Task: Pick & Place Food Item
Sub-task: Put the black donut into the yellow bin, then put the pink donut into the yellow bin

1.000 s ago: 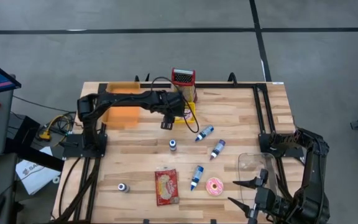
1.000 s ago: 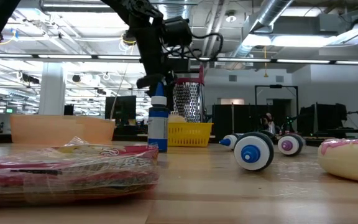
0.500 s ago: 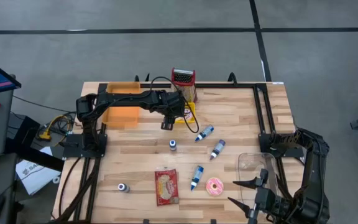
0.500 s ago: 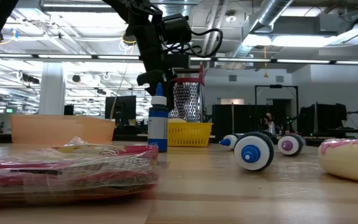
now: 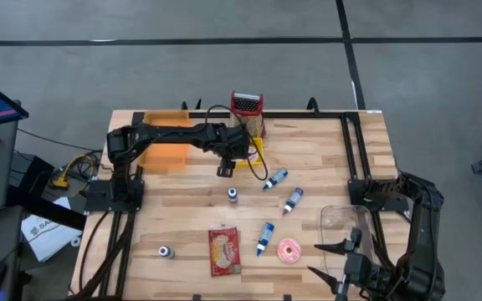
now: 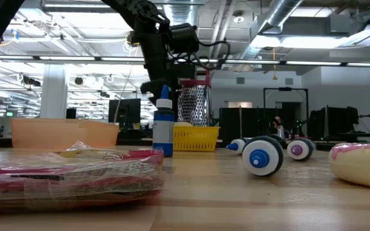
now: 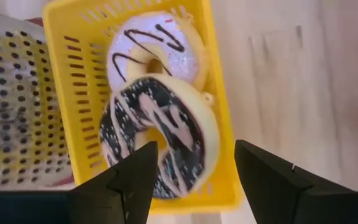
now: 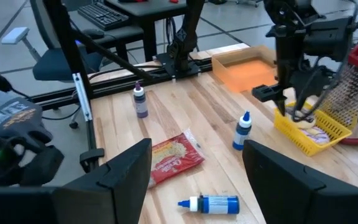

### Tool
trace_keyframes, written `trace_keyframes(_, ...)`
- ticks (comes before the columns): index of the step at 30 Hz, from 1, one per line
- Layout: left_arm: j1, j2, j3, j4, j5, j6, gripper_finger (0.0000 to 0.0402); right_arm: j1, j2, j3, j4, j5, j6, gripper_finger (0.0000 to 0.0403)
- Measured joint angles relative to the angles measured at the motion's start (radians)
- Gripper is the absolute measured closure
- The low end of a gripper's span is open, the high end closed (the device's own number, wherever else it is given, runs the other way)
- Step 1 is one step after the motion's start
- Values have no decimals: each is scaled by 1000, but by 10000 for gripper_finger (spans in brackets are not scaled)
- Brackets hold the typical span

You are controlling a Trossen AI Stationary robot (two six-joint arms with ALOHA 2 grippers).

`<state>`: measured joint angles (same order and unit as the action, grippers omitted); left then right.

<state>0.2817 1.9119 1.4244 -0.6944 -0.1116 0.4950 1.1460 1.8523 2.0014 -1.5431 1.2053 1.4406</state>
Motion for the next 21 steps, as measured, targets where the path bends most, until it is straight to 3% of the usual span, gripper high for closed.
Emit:
trace_keyframes(6,10,26,-4,30,-58,40,192,13,1,0,6,0,0,159)
trace_keyframes(21,14,16,-5,58,-80,46,192,18,1,-12,8,9,3,159)
